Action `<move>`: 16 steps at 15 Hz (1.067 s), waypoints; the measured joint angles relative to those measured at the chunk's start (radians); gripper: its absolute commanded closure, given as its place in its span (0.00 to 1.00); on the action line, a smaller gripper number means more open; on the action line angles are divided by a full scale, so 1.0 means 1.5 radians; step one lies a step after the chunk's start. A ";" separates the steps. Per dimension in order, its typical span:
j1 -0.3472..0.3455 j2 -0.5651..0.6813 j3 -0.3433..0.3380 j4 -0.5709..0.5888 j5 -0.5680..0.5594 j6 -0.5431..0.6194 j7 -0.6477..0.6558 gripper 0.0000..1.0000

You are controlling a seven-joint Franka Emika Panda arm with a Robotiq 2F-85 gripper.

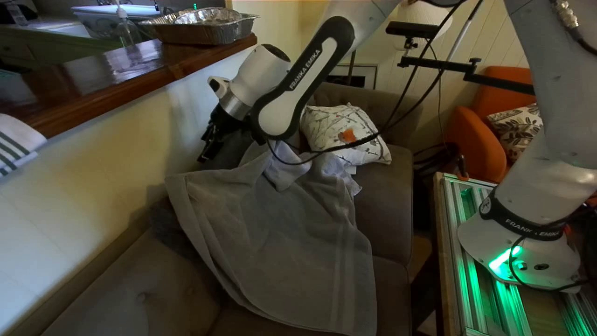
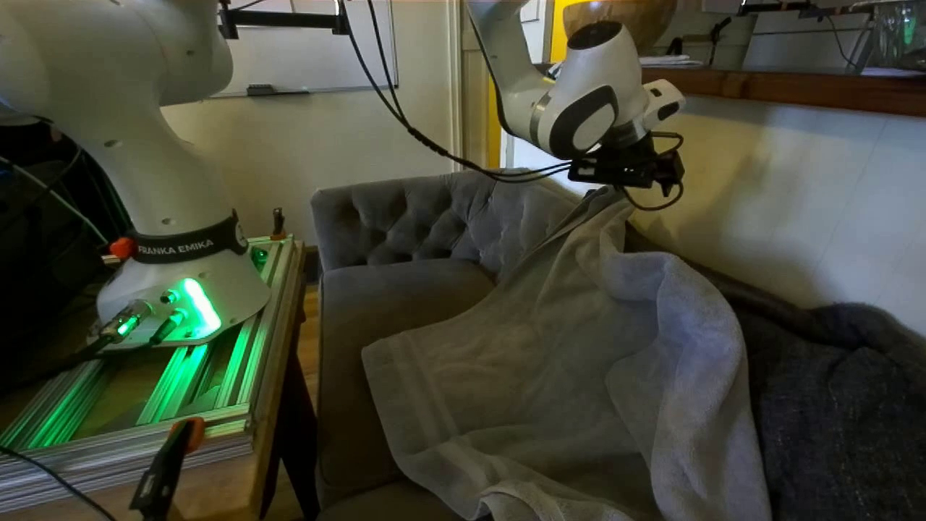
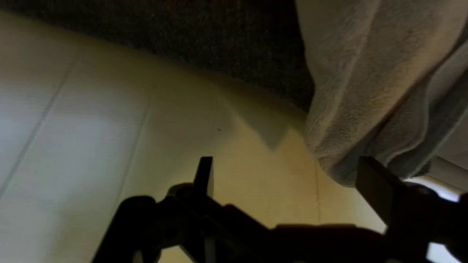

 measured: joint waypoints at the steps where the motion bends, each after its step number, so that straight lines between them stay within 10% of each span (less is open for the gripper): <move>1: -0.020 -0.020 0.016 -0.035 0.006 0.000 0.023 0.00; 8: -0.072 -0.205 0.024 -0.280 0.066 0.022 0.208 0.00; 16: 0.066 -0.464 -0.175 -0.573 0.142 -0.006 0.354 0.00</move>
